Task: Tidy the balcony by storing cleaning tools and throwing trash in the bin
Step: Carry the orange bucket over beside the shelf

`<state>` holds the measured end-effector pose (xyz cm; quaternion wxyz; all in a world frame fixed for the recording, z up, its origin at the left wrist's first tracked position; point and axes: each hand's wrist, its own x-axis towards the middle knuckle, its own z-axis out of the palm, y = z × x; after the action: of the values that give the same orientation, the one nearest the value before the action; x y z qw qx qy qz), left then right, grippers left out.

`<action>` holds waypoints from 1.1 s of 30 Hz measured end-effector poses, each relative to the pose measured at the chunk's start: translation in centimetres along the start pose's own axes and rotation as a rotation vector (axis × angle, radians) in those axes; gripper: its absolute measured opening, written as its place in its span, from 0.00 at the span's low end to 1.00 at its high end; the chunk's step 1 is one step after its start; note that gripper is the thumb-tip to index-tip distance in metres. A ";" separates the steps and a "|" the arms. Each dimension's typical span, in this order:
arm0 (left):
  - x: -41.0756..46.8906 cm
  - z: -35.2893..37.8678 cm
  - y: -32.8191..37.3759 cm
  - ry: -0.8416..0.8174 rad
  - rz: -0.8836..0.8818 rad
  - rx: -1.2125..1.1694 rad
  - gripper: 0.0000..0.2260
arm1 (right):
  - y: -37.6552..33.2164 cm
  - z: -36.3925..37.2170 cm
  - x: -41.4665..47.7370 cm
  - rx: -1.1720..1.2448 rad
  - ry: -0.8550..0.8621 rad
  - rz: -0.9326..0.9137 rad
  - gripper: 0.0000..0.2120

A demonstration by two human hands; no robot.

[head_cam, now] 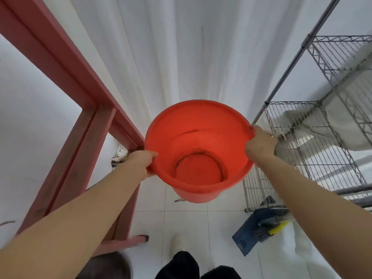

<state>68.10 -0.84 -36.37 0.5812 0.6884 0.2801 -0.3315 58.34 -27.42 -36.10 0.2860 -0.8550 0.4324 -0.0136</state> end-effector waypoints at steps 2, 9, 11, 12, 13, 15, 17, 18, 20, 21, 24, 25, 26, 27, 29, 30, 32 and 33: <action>3.5 1.2 0.8 0.000 -0.022 0.034 0.17 | 0.1 2.1 2.8 0.007 -0.028 0.009 0.30; 16.8 5.2 0.0 0.011 -0.085 0.065 0.14 | 2.7 11.7 12.9 0.163 -0.110 0.175 0.20; 21.0 6.0 -1.3 0.018 -0.109 0.113 0.14 | 4.0 15.0 15.8 0.184 -0.154 0.221 0.18; 23.1 6.5 -2.2 0.023 -0.122 0.135 0.13 | 4.9 16.8 17.3 0.186 -0.176 0.240 0.18; 25.1 7.1 -3.0 0.027 -0.126 0.152 0.12 | 5.8 18.6 18.7 0.181 -0.194 0.255 0.19; 28.7 7.9 -4.4 0.034 -0.121 0.176 0.10 | 7.5 21.4 21.2 0.174 -0.214 0.259 0.19; 32.2 8.9 -5.9 0.044 -0.137 0.204 0.09 | 9.0 24.2 23.7 0.156 -0.219 0.270 0.20; 33.9 9.4 -6.6 0.045 -0.153 0.210 0.09 | 9.7 25.5 24.9 0.151 -0.224 0.269 0.20; 37.2 10.3 -8.1 0.050 -0.174 0.213 0.08 | 10.9 28.0 27.0 0.140 -0.229 0.264 0.19; 38.5 10.8 -8.7 0.051 -0.177 0.217 0.08 | 11.4 29.1 27.8 0.136 -0.231 0.261 0.20; 42.5 12.1 -11.1 0.047 -0.173 0.250 0.12 | 13.2 32.5 30.1 0.134 -0.218 0.250 0.22; 43.5 12.3 -11.6 0.051 -0.167 0.270 0.14 | 13.6 33.4 30.6 0.140 -0.217 0.254 0.23; 44.3 12.6 -12.3 0.056 -0.160 0.284 0.15 | 14.1 34.4 31.2 0.143 -0.219 0.247 0.24; 45.1 12.9 -12.8 0.063 -0.156 0.293 0.15 | 14.5 35.2 31.7 0.142 -0.214 0.243 0.24; 46.4 13.5 -13.8 0.057 -0.151 0.277 0.13 | 15.2 36.7 32.6 0.141 -0.194 0.240 0.25; 46.9 13.7 -14.2 0.049 -0.153 0.255 0.12 | 15.3 37.4 33.0 0.143 -0.191 0.241 0.25; 47.9 14.0 -15.1 0.046 -0.164 0.218 0.11 | 15.7 38.7 33.6 0.140 -0.185 0.241 0.26; 48.3 14.1 -15.5 0.047 -0.171 0.203 0.11 | 15.9 39.2 33.9 0.135 -0.182 0.236 0.26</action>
<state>84.40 -12.13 -85.18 0.4713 0.7249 0.3163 -0.3903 78.54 -41.41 -84.41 0.3805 -0.7749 0.5001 0.0684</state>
